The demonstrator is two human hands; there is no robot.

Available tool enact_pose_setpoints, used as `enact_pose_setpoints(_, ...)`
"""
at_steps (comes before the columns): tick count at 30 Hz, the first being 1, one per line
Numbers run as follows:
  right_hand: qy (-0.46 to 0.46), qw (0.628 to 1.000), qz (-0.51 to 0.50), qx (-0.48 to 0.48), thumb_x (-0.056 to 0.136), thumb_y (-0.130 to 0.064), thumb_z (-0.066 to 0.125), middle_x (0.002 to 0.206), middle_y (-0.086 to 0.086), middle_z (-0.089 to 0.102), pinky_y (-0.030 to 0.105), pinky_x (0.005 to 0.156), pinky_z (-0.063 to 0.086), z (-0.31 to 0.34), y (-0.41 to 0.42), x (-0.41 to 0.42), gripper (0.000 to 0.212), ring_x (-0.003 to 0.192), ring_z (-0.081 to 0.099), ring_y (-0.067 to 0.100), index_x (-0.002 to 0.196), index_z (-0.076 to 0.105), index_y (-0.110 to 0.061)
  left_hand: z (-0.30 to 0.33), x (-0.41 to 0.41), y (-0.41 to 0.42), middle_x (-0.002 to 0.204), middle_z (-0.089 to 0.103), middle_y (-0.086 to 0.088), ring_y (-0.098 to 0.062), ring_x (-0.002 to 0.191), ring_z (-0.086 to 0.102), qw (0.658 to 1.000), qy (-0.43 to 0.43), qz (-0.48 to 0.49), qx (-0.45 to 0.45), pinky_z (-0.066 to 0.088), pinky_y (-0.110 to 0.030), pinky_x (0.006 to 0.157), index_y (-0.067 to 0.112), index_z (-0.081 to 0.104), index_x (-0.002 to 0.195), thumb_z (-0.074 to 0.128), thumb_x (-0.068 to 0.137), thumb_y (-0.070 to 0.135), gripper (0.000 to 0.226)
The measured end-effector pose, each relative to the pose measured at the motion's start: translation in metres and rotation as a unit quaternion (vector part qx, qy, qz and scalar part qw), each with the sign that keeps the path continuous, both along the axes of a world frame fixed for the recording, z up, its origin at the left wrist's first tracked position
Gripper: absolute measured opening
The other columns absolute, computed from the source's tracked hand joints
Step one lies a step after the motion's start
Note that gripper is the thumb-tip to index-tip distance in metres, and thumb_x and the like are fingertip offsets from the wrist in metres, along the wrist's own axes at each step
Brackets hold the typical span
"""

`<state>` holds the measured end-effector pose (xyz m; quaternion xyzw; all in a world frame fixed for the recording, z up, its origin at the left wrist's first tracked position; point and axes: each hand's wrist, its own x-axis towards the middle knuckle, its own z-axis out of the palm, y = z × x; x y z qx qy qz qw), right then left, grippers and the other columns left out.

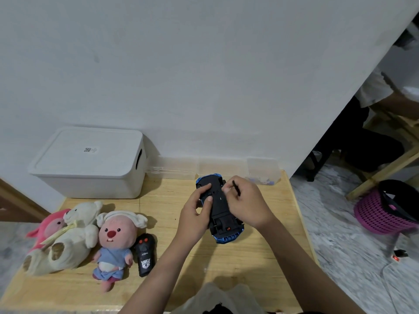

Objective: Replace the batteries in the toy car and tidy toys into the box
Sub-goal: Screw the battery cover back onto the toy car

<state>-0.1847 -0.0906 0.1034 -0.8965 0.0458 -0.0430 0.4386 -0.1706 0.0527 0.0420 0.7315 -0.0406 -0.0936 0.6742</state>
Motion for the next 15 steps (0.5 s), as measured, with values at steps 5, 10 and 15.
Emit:
enact_pose_setpoints(5, 0.008, 0.992, 0.041, -0.122, 0.086, -0.020, 0.065, 0.088, -0.002, 0.053, 0.007, 0.067, 0.036, -0.001, 0.005, 0.001, 0.004, 0.079, 0.054, 0.006, 0.085, 0.067, -0.016, 0.000, -0.002, 0.002, 0.112, 0.063, 0.007, -0.025, 0.096, 0.063, 1.000, -0.004, 0.002, 0.012, 0.057, -0.050, 0.073, 0.049, 0.054, 0.118, 0.052, 0.093, 0.033, 0.029)
enact_pose_setpoints(10, 0.008, 0.984, 0.057, -0.168, 0.089, -0.021, 0.061, 0.087, -0.003, 0.050, 0.015, 0.065, 0.035, 0.004, 0.009, 0.002, 0.011, 0.076, 0.050, 0.007, 0.086, 0.068, -0.014, 0.000, -0.005, 0.005, 0.111, 0.064, 0.009, -0.023, 0.092, 0.064, 1.000, -0.005, 0.011, 0.017, 0.057, -0.045, 0.069, 0.045, 0.055, 0.119, 0.052, 0.095, 0.029, 0.029)
enact_pose_setpoints(15, 0.000, 0.978, 0.066, -0.196, 0.089, -0.021, 0.059, 0.086, -0.002, 0.049, 0.020, 0.068, 0.037, 0.006, 0.013, 0.001, 0.011, 0.077, 0.050, 0.010, 0.086, 0.066, -0.013, 0.002, -0.009, 0.007, 0.114, 0.063, 0.013, -0.014, 0.098, 0.062, 1.000, -0.014, 0.017, 0.017, 0.059, -0.041, 0.068, 0.039, 0.056, 0.121, 0.053, 0.095, 0.025, 0.030)
